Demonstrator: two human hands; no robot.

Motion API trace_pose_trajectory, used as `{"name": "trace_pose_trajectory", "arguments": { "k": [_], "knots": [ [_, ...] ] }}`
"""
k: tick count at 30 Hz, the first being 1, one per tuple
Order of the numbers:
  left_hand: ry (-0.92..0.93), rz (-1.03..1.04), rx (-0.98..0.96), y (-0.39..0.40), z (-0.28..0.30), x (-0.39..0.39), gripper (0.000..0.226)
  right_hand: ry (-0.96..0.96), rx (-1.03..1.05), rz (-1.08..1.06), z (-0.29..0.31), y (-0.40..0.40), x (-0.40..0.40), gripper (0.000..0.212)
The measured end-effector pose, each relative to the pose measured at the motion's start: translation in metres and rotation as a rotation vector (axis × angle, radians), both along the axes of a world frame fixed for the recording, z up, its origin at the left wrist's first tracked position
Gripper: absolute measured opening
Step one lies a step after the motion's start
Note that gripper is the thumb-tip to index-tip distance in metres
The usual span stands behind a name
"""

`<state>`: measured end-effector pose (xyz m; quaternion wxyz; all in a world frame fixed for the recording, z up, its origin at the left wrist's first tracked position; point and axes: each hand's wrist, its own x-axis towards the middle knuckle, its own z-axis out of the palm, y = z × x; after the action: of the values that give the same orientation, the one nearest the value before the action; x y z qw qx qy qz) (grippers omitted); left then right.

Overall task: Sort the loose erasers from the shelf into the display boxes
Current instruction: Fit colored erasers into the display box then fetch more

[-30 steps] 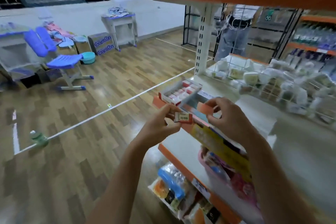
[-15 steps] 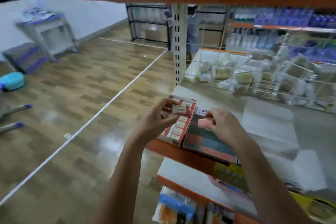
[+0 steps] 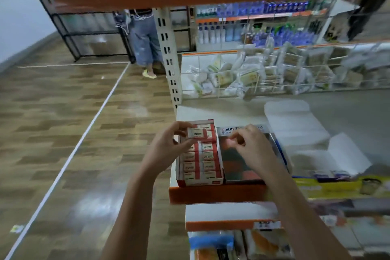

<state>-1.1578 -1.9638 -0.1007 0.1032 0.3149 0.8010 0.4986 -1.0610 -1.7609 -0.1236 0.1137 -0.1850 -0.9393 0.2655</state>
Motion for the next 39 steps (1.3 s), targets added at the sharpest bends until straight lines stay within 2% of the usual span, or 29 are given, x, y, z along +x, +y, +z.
{"name": "trace_pose_trajectory", "arguments": {
  "k": [10,16,23,28,32,39],
  "knots": [
    [-0.002,0.007,0.006,-0.017,-0.012,-0.008,0.029,0.100,-0.099,-0.071,0.004,-0.004,0.010,0.011],
    [0.017,0.039,-0.009,-0.021,-0.015,-0.009,0.029,0.073,-0.013,-0.071,-0.003,-0.013,0.009,0.002],
    [0.026,0.059,-0.069,-0.022,-0.020,-0.010,0.027,0.005,0.104,-0.038,-0.008,-0.014,0.005,0.011],
    [0.205,0.060,-0.218,-0.015,-0.020,-0.012,0.033,-0.010,0.133,-0.020,-0.007,-0.013,0.005,0.013],
    [0.380,0.106,-0.356,-0.008,-0.017,-0.016,0.036,0.058,0.121,-0.031,-0.004,-0.020,0.004,0.016],
    [0.489,0.136,-0.502,0.001,-0.016,-0.018,0.031,0.044,0.050,0.009,0.004,-0.037,-0.001,0.014]
  ]
}}
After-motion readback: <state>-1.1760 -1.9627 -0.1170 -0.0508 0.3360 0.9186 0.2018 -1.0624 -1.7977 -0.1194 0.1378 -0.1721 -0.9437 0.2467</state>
